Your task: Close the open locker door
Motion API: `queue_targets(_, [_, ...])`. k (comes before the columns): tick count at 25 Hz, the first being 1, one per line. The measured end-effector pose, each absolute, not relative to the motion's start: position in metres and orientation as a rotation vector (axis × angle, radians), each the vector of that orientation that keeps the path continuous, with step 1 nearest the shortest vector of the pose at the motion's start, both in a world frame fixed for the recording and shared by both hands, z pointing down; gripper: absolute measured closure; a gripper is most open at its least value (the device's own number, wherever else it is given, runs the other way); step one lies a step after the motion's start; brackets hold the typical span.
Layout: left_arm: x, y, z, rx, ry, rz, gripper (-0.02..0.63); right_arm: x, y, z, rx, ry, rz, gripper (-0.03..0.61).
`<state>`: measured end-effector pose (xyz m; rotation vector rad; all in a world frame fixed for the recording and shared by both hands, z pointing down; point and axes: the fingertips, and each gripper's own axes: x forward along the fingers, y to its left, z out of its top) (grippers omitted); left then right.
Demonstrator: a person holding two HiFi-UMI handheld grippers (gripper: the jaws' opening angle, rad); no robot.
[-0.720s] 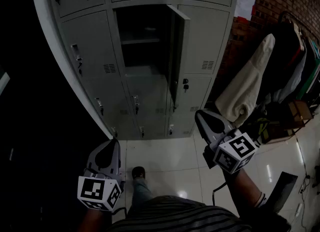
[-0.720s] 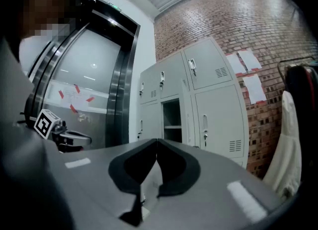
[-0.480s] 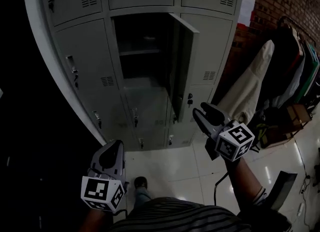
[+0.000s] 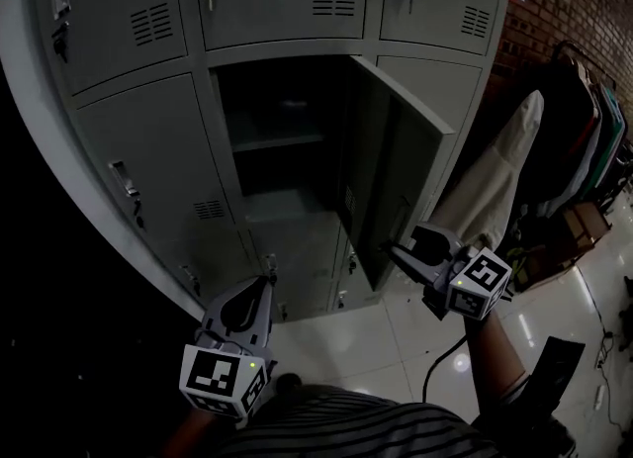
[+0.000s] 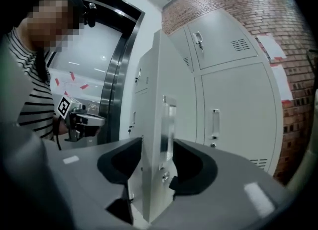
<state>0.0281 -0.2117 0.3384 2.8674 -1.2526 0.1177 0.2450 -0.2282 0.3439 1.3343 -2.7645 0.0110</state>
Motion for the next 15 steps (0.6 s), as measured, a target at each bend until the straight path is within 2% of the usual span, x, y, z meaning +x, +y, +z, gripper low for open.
queue_targets(8, [0.017, -0.232, 0.349, 2.817, -1.265, 0.126, 0.609, 0.187, -0.232, 0.344, 1.174, -2.740, -0.044, 0.422])
queue_targets(15, [-0.025, -0.242, 0.370, 2.719, -1.366, 0.164, 0.609, 0.119, -0.261, 0.344, 1.365, -2.708, -0.013, 0.431])
